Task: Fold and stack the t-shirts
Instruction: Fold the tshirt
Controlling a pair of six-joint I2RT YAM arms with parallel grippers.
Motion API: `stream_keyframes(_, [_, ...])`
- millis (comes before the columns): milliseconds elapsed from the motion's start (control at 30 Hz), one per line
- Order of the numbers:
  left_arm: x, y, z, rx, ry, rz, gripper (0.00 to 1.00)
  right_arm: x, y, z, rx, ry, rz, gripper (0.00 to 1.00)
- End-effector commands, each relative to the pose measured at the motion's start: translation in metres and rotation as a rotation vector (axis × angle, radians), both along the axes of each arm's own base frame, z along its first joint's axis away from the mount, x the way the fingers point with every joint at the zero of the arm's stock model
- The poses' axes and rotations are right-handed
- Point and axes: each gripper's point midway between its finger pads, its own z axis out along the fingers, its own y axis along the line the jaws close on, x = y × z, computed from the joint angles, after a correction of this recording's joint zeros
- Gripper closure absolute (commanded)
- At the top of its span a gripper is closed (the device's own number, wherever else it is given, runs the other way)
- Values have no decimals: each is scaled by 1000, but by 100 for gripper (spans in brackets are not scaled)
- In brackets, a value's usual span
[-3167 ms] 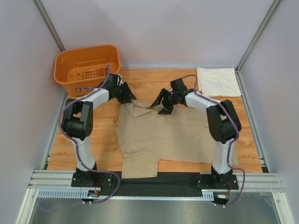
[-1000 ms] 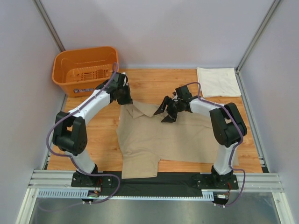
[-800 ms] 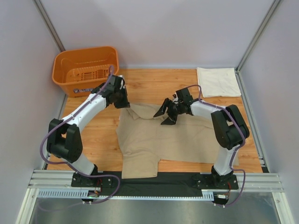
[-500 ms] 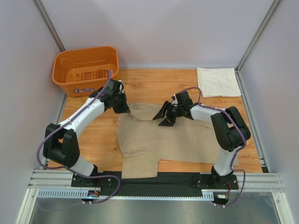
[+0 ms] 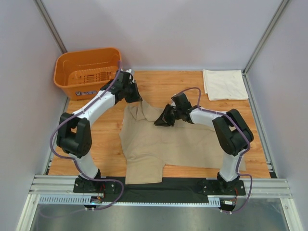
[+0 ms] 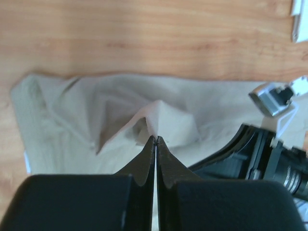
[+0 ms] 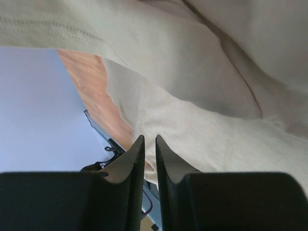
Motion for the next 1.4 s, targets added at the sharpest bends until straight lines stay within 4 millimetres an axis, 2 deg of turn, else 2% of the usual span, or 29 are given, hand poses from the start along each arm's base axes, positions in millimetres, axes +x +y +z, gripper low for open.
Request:
stream_keyframes(0, [35, -17, 23, -46, -109, -24, 100, 21, 8, 1, -54, -65, -32, 85])
stream_keyframes(33, [40, -18, 15, -41, -96, -22, 100, 24, 8, 0, -71, -73, -38, 86])
stream_keyframes(133, [51, -20, 13, -44, -108, -11, 100, 26, 5, -14, -132, -63, -37, 88])
stream_keyframes(233, [59, -20, -3, -43, -83, -5, 100, 30, 4, -23, -158, -54, -52, 89])
stream_keyframes(433, [71, -22, -18, -39, -72, -6, 100, 37, 6, -34, -182, -45, -72, 85])
stream_keyframes(500, [74, -25, -16, -48, -77, -11, 100, 40, 8, -32, -175, -48, -84, 83])
stream_keyframes(633, [75, -27, -19, -54, -69, -17, 100, 51, 10, -31, -169, -80, -110, 75])
stream_keyframes(667, [74, -27, -20, -53, -68, -20, 100, 52, 11, -38, -176, -65, -108, 74])
stream_keyframes(800, [71, -25, -22, -45, -59, -25, 100, 61, 17, -33, -157, -78, -121, 73])
stream_keyframes(967, [66, -25, -25, -47, -53, -36, 100, 69, 15, -32, -165, -79, -160, 72])
stream_keyframes(1100, [63, -26, -28, -55, -42, -43, 100, 73, 15, -30, -157, -62, -203, 65])
stream_keyframes(1267, [59, -25, -34, -53, -28, -41, 100, 79, 15, -31, -151, -37, -265, 64])
stream_keyframes(1367, [58, -25, -34, -57, -31, -43, 100, 80, 9, -36, -184, -1, -321, 67])
